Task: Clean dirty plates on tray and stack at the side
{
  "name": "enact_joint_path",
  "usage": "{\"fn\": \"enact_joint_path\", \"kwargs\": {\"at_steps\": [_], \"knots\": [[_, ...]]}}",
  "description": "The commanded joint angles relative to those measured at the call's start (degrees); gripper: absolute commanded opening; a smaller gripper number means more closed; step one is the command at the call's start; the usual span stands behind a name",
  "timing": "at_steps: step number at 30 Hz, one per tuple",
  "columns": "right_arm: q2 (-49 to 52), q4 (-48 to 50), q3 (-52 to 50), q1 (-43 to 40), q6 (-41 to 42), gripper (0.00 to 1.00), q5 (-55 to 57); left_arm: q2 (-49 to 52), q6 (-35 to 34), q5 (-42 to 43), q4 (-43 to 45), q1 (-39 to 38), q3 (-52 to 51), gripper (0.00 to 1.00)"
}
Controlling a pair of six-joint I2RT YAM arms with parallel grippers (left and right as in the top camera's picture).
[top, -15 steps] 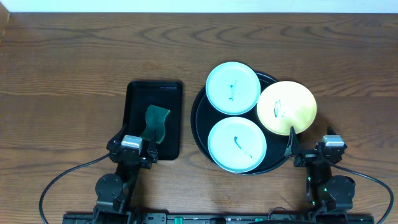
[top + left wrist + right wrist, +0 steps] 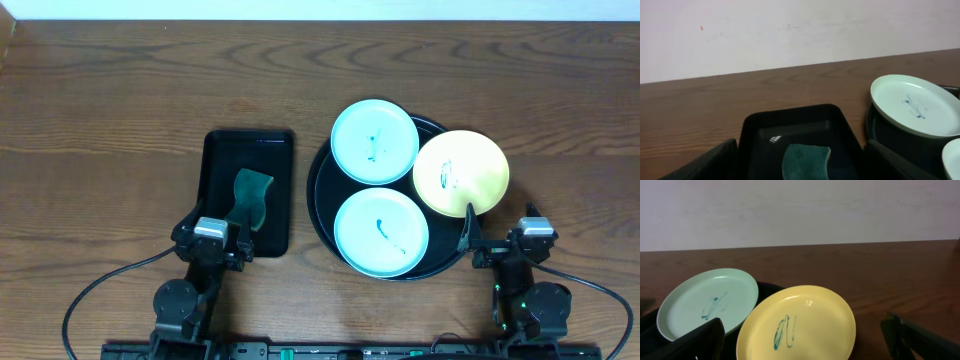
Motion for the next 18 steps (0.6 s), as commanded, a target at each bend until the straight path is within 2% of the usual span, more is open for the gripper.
{"fn": "enact_joint_path", "kwargs": {"at_steps": [1,18], "knots": [[0.2,0.2,-0.1,-1.3,-0.3,0.99,0.0,-0.4,-2.0,0.8,-2.1,0.3,-0.5,0.8],[0.2,0.2,-0.1,-1.3,-0.3,0.99,-0.1,-0.4,-2.0,0.8,-1.7,0.3,-0.5,0.8]]}}
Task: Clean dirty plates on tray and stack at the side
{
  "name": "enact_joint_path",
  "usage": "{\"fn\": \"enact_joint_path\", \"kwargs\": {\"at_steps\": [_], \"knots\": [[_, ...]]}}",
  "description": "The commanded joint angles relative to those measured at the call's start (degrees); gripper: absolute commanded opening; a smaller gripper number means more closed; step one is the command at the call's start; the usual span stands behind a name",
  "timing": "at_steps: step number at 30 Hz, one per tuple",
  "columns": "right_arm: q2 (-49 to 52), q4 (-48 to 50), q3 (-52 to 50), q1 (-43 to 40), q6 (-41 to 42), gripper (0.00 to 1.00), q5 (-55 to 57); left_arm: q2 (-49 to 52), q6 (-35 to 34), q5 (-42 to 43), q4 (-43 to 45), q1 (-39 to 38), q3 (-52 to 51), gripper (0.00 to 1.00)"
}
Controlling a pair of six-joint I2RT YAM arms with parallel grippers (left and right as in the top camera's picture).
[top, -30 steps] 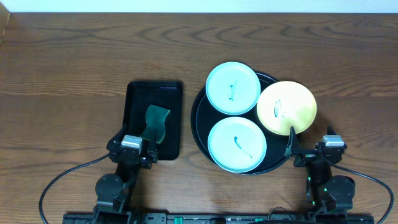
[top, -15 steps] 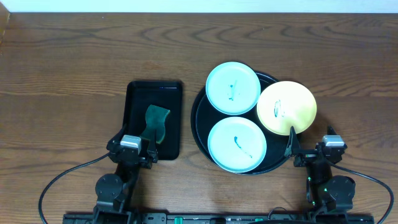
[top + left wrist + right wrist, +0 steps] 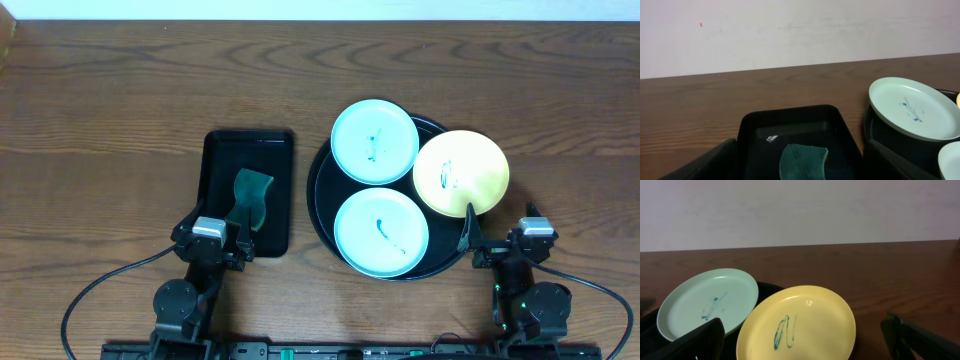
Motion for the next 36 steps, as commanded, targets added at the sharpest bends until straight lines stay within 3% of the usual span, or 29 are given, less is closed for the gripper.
{"fn": "enact_joint_path", "kwargs": {"at_steps": [1,17,25,36], "knots": [[0.2,0.1,-0.1,-1.3,-0.3,0.99,-0.1,-0.4,-0.3,0.8,-1.9,0.3,-0.5,0.8],[0.4,-0.5,-0.1,-1.3,-0.2,0.99,-0.1,-0.4,-3.0,0.8,-2.0,0.3,-0.5,0.8],[4.4,-3.8,1.7,-1.3,3.2,0.99,-0.3,0.7,-3.6,0.8,-9.6,0.3,4.0,0.8],[19.4,-11.5,13.2,-1.3,3.2,0.99,-0.3,15.5,-5.7,0.6,-18.5,0.3,14.8,0.8]]}}
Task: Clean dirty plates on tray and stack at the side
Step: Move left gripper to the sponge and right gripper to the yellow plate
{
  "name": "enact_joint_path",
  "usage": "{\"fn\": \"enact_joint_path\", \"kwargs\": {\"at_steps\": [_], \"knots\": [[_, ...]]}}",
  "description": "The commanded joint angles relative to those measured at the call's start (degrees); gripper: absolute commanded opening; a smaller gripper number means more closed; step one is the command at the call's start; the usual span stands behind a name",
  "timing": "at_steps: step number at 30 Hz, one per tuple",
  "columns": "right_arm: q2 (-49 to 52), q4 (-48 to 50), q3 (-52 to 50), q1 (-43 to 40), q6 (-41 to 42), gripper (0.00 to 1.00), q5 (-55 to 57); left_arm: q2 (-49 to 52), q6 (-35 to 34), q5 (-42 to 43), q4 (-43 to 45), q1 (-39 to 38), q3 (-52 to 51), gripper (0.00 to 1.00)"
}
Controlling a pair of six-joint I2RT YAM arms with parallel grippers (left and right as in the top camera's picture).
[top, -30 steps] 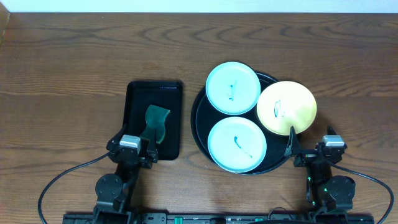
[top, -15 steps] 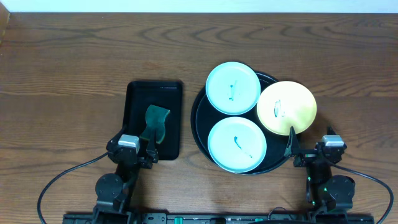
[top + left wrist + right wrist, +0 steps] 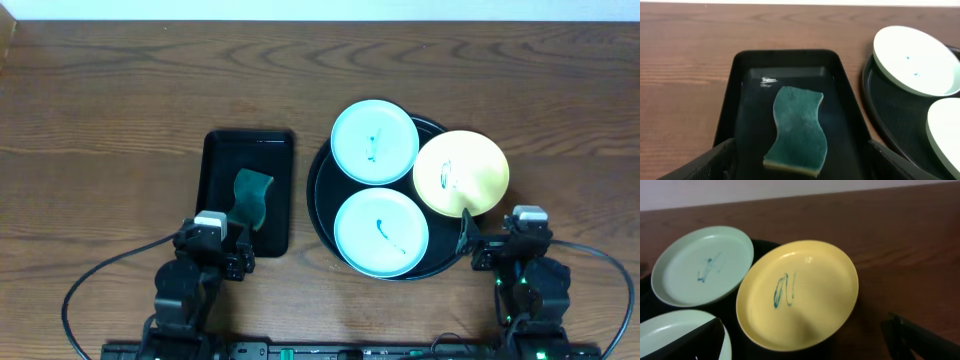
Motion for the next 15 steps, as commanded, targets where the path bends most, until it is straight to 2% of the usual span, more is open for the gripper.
{"fn": "enact_joint_path", "kwargs": {"at_steps": [1,6,11,15], "knots": [[6.4,-2.3,5.6,-1.3,0.7,0.99,-0.3,5.9,-1.0,0.6,-1.1,0.3,5.6,0.8],[15.6,-6.0,12.2,-1.3,0.7,0.99,-2.9,14.6,-1.2,1.5,-5.2,0.3,11.7,0.8],[22.8,-10.2,18.0,-1.3,0.7,0.99,-4.0,19.6,-1.7,4.7,-7.7,0.3,14.8,0.8],[28.4,-15.6,23.1,-1.3,0.7,0.99,-4.0,22.1,-4.6,5.1,-11.1,0.3,16.4,0.8]]}}
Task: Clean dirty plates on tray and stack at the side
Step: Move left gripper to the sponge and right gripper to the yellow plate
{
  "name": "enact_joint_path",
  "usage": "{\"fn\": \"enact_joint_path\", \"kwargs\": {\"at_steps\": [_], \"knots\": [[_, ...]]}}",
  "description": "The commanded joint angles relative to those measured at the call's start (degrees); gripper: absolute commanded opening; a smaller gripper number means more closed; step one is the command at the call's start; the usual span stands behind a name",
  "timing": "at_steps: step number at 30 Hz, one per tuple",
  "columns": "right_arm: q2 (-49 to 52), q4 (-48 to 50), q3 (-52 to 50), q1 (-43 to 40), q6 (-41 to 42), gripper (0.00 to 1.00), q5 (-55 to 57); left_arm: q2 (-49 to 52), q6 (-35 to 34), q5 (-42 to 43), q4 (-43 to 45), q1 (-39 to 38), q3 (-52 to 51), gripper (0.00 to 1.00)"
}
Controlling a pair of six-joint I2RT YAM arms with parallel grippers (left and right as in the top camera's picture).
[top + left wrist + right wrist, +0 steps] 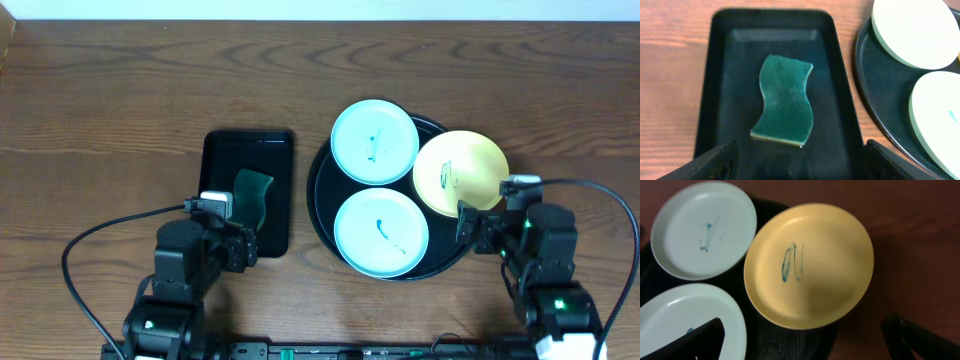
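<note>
A round black tray (318,190) holds three plates marked with blue-green scribbles: a far pale blue plate (374,141), a near pale blue plate (381,233) and a yellow plate (455,172) overhanging the right rim. A wavy green sponge (784,100) lies in a black rectangular tray (720,75). My left gripper (800,165) hangs open above that tray's near end, with the sponge just ahead of it. My right gripper (805,342) is open over the round tray's near right rim, just short of the yellow plate (810,270). Neither holds anything.
Bare brown wood table (110,110) lies left of the rectangular tray, behind both trays and right of the yellow plate. Cables (90,260) loop from both arm bases along the near edge.
Both arms have risen further, moved forward and tilted down, so each wrist view looks almost straight down. Both grippers stay open. The sponge and the plates lie where they were.
At the two oldest moments both arms sat low at the near edge, open, their cameras looking level across the table. Then both were lifted and tilted toward the trays. Now the left hangs over the sponge tray and the right by the yellow plate.
</note>
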Motion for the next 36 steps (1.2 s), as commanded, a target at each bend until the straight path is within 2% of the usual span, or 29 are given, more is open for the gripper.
{"fn": "enact_joint_path", "kwargs": {"at_steps": [1,9,11,19,29,36], "knots": [[3.7,-3.3,4.5,-1.3,0.7,0.99,-0.8,1.9,-2.9,1.6,-2.6,0.3,2.8,0.8],[11.1,-9.3,10.9,-1.3,-0.7,0.99,-0.8,3.5,-2.9,1.8,-8.9,0.3,5.5,0.8],[11.7,-10.6,12.0,-1.3,-0.7,0.99,-0.8,4.1,-4.3,1.8,-12.5,0.3,8.0,0.8],[11.5,-10.1,12.1,-1.3,-1.4,0.99,-2.7,5.4,-6.1,2.0,-15.7,0.3,12.2,0.8],[11.7,-9.7,12.1,-1.3,0.7,0.99,-3.1,5.4,-6.1,1.9,-15.5,0.3,12.2,0.8],[11.7,-9.6,12.1,-1.2,0.7,0.99,-6.6,5.4,-6.1,2.0,-11.3,0.3,12.2,0.8]]}}
